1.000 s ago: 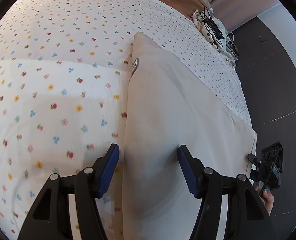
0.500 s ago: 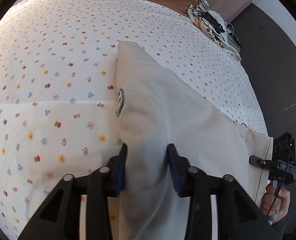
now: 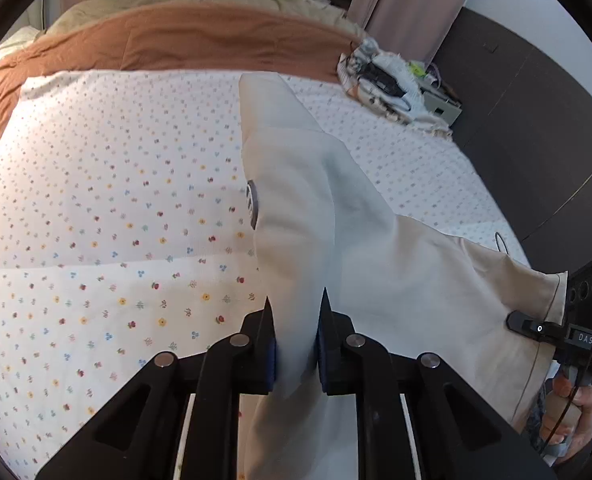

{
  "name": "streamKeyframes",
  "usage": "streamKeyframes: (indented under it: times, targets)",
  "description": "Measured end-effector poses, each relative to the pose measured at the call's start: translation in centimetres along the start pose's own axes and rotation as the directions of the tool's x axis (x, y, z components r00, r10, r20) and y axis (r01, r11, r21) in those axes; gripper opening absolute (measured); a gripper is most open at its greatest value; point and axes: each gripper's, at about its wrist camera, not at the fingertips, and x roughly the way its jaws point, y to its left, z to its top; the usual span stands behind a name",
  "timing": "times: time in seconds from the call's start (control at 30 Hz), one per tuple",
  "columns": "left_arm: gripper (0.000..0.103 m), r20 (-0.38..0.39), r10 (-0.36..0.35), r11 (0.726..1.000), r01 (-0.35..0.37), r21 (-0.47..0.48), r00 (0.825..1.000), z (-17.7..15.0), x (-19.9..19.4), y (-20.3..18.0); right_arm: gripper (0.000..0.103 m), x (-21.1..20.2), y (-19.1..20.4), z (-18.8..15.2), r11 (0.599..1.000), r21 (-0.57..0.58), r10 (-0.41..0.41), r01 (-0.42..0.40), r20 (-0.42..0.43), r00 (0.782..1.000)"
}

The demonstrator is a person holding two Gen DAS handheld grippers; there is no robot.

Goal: Fold large clothes

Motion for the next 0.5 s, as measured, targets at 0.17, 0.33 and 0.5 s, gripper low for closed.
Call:
streamKeyframes:
  times: [0.17,0.33,0.5]
  targets:
    - [0.016,0.078,-0.046,0.999,0.046,0.001,0.996,-0.4,-5.3,-1.1,0.008,-2.7,3.2,-2.1,0.997,-0.063,0.058,-0.053,0.073,0.996]
    - [0.016,0.148,-0.079,0.997,0.076,0.024,0.986,-1.0,-10.1,-3.2,0.008,-6.6,5.2,-4.9,0.989,-0.119,0.101,-0.085,0.138,0.985]
    - [0.015,0.194,-0.111,0.993,0.103,0.051,0.975,-1.4,-13.8,-6.0,0.008,-12.6,4.8,-7.5,0.979,-0.18,0.132,-0.097,0.198,0.971]
